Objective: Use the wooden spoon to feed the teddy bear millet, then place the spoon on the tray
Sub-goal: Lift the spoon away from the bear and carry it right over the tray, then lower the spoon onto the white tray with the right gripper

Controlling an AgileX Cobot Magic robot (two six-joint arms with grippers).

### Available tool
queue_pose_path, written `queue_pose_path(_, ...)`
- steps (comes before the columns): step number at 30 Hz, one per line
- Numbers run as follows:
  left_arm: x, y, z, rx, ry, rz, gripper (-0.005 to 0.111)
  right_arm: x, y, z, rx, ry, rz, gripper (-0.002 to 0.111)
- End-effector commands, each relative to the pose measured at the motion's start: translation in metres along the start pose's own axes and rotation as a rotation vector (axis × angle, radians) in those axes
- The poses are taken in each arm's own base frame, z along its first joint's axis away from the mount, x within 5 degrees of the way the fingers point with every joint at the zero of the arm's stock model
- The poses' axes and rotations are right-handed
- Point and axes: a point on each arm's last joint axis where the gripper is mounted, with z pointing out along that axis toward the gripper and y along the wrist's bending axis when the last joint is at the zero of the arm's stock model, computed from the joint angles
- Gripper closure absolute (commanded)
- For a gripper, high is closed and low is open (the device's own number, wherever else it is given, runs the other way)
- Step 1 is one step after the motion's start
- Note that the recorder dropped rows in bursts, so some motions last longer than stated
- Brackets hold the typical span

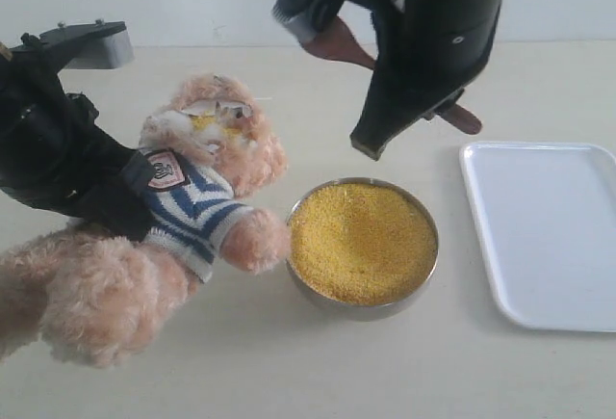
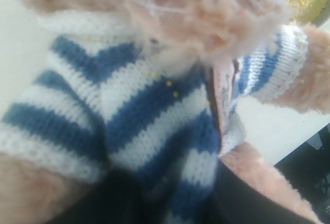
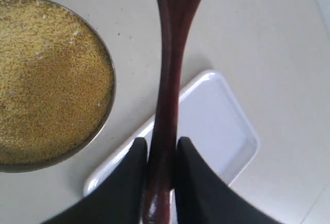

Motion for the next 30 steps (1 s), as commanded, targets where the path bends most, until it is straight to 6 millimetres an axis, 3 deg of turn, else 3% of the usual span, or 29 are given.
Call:
queue_pose_path(1, -0.001, -0.003, -0.005, 0.013, -0.029, -0.013, 0.103, 0.016, -0.035, 0.010, -0.097, 0.046, 0.196, 0.109)
queue_pose_path(8, -0.005, 0.006, -0.006, -0.071, -0.071, -0.068, 0.103, 0.043, -0.085, 0.032, -0.129, 0.119, 0.459, 0.109)
queue_pose_path(13, -0.006, 0.021, -0.009, -0.142, -0.088, -0.123, 0.103, 0.063, -0.104, 0.046, -0.175, 0.167, 0.581, 0.109)
queue_pose_path(21, -0.002, 0.050, -0.011, -0.173, -0.128, -0.204, 0.103, 0.101, -0.092, 0.084, -0.210, 0.294, 0.622, 0.109)
queue_pose_path(30, 0.005, 0.067, 0.026, -0.163, -0.081, -0.260, 0.103, 0.138, -0.082, 0.117, -0.265, 0.342, 0.690, 0.109)
